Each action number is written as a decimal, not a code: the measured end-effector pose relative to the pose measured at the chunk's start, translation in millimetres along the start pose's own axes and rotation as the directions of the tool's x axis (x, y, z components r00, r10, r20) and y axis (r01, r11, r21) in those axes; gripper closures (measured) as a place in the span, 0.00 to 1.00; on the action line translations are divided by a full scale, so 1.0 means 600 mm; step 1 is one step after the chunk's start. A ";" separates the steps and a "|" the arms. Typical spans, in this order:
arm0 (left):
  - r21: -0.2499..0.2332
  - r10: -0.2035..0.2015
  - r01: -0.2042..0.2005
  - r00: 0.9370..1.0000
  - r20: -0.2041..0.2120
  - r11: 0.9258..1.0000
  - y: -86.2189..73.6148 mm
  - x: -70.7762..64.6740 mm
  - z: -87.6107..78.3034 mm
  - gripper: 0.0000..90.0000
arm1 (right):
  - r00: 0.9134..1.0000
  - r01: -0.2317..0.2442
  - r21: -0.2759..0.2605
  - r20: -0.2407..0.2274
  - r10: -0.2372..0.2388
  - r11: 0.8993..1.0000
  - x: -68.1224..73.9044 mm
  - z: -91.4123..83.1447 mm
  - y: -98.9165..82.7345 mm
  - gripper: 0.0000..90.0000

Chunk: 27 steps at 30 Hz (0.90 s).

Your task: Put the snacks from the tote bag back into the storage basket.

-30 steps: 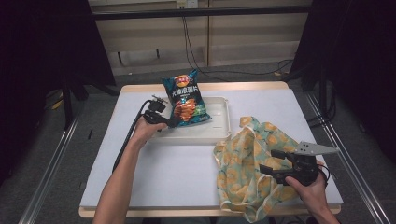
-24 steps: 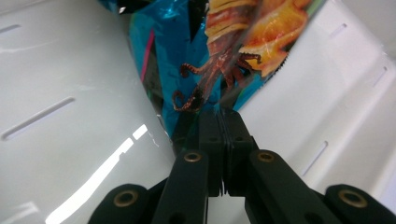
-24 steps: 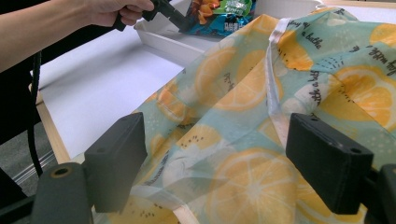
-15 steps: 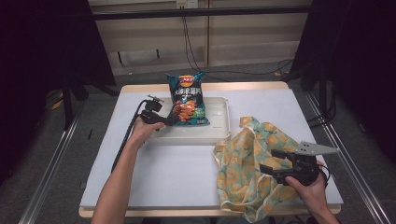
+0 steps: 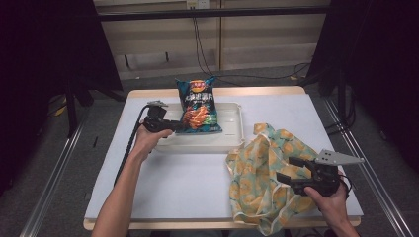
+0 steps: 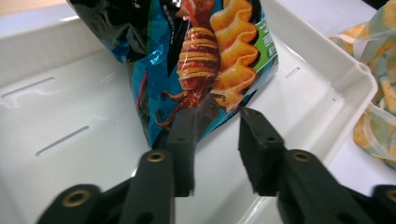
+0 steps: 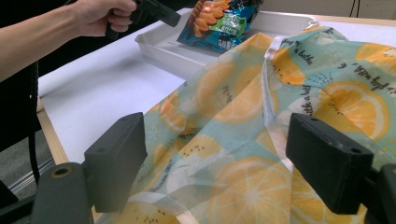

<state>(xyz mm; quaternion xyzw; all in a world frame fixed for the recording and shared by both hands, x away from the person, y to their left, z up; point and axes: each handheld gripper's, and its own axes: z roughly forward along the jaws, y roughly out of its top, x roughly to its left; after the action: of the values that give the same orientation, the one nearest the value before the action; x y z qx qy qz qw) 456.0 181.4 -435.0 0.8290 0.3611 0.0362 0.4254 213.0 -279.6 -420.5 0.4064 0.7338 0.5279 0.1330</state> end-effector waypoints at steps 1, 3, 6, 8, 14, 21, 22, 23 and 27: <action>0.000 0.000 0.000 1.000 0.000 1.000 0.000 0.000 0.000 0.68 | 1.000 0.001 -0.002 0.007 -0.001 1.000 0.000 -0.001 0.000 0.21; -0.031 0.013 -0.013 1.000 -0.015 0.999 -0.003 -0.008 -0.016 0.59 | 1.000 0.006 -0.010 0.009 -0.006 1.000 0.000 -0.002 0.000 0.21; -0.063 0.019 -0.020 1.000 -0.010 0.998 -0.005 -0.013 -0.027 0.47 | 1.000 0.006 -0.015 0.010 -0.006 1.000 0.000 -0.004 0.001 0.21; -0.088 0.045 -0.046 0.999 -0.017 0.995 -0.009 -0.024 -0.042 0.41 | 1.000 0.001 -0.026 0.013 -0.001 1.000 0.000 -0.007 0.001 0.22; -0.086 0.088 -0.090 0.996 -0.025 0.992 -0.017 -0.050 -0.068 0.14 | 1.000 -0.001 -0.040 0.022 0.002 0.999 -0.001 -0.012 0.002 0.21; -0.157 0.127 -0.132 0.991 -0.047 0.979 -0.041 -0.077 -0.121 0.04 | 1.000 0.006 -0.041 0.028 -0.005 0.999 0.002 -0.012 0.000 0.21; -0.157 0.127 -0.132 0.991 -0.047 0.979 -0.041 -0.077 -0.121 0.03 | 1.000 0.005 -0.042 0.028 -0.004 0.999 0.002 -0.011 0.000 0.20; -0.166 0.131 -0.137 0.990 -0.049 0.976 -0.053 -0.081 -0.136 0.03 | 1.000 0.002 -0.043 0.031 0.000 0.999 0.002 -0.012 0.000 0.20; -0.202 0.151 -0.161 0.987 -0.063 0.966 -0.079 -0.098 -0.165 0.03 | 0.999 0.004 -0.056 0.040 -0.002 0.998 0.003 -0.015 0.001 0.19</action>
<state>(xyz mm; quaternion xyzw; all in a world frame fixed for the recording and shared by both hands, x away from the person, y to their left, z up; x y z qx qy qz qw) 349.3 229.8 -392.2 0.8052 0.2990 0.1263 0.4963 206.6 -284.3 -416.0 0.4119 0.7165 0.5397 0.1600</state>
